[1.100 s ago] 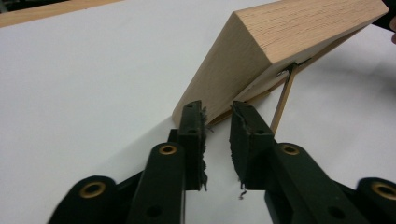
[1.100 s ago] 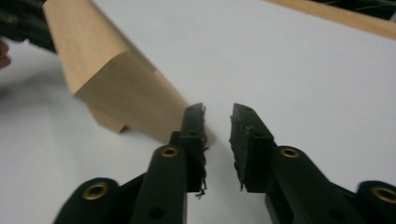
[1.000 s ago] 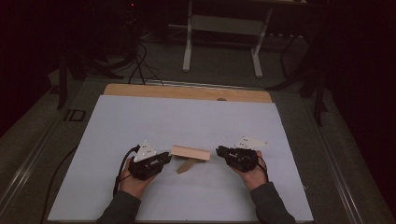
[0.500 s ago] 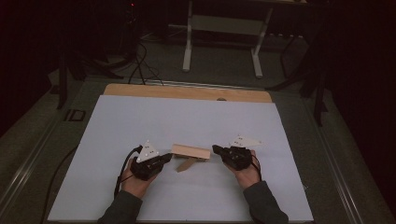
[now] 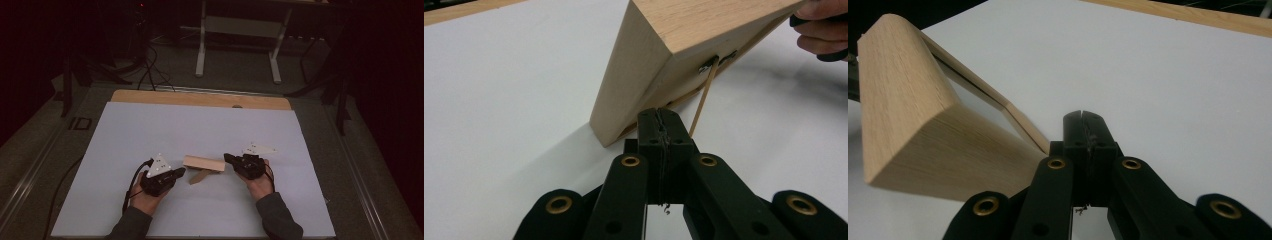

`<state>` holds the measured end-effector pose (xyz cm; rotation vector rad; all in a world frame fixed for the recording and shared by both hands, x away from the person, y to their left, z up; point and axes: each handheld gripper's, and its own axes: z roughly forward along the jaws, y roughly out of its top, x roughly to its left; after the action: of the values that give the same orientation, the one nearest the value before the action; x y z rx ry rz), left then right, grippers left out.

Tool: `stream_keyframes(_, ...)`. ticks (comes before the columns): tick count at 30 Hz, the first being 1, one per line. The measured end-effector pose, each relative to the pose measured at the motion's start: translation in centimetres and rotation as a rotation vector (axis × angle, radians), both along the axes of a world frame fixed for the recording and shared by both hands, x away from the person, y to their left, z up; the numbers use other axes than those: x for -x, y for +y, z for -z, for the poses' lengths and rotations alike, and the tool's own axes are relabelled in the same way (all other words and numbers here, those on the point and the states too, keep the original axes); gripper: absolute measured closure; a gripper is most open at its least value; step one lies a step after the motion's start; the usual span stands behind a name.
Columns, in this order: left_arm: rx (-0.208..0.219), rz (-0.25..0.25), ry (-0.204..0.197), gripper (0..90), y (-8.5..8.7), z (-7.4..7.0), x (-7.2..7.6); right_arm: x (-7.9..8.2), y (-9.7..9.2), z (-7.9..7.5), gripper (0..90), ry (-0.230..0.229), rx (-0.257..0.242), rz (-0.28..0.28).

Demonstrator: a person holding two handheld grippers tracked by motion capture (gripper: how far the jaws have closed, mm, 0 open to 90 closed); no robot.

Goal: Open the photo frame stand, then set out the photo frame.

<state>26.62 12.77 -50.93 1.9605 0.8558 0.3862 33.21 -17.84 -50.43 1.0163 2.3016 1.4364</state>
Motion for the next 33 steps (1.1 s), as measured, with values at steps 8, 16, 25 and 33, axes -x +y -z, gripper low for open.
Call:
stream_keyframes(8,-0.009,0.011,0.003,89.8,-0.3,0.2,0.0,-0.2,0.7,0.0,89.6,-0.001,-0.006,-0.009)
stream_keyframes(16,-0.026,0.024,0.001,89.8,-1.1,0.4,0.0,-0.4,0.9,0.4,89.6,0.006,-0.004,-0.013)
stream_keyframes(25,-0.04,0.026,0.004,89.8,-1.7,0.7,-0.2,-0.4,0.9,0.3,89.5,0.007,-0.007,-0.022)
stream_keyframes(33,-0.049,0.019,0.014,89.8,-2.0,1.0,-0.5,-0.4,1.2,0.5,89.5,0.008,-0.006,-0.037)
